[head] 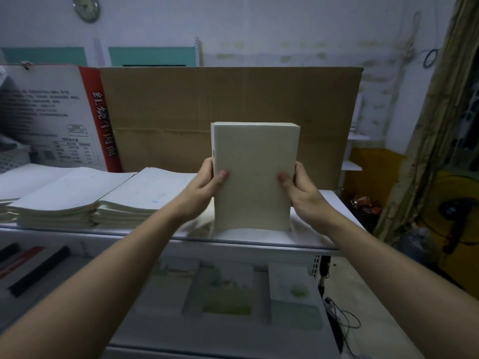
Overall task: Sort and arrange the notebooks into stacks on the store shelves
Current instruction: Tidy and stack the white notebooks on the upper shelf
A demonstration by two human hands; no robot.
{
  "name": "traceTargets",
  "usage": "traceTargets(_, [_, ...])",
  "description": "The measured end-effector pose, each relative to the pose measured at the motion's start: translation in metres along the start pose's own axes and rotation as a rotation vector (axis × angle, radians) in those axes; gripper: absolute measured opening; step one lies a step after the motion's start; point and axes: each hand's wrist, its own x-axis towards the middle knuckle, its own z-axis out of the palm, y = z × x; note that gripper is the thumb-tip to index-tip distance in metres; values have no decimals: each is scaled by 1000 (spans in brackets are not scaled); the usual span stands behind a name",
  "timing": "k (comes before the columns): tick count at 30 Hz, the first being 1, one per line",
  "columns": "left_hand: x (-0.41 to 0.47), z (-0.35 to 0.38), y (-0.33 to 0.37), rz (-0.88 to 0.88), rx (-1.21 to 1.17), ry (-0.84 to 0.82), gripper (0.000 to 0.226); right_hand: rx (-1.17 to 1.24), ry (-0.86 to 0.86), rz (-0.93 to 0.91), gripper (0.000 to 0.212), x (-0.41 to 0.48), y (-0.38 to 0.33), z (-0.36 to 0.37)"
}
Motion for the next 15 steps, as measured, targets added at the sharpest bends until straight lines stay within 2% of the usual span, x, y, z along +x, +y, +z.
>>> traceTargets(3, [6, -27, 11, -25, 120, -147, 56, -26, -52, 47, 42, 3, -3, -14])
traceTargets(7, [8, -38, 12, 4, 145, -200, 62, 9, -64, 68, 33, 3, -8, -19])
traceTargets(9, [5, -34, 9, 27, 127, -160, 59, 26, -37, 65, 31, 3, -7, -17])
traceTargets(12, [3, -23, 6, 30, 51, 0, 44, 2, 34, 99, 31, 5, -13, -12])
traceTargets(15, [16, -18, 20, -159, -69, 107, 32, -45, 73, 242, 27, 13, -37, -11])
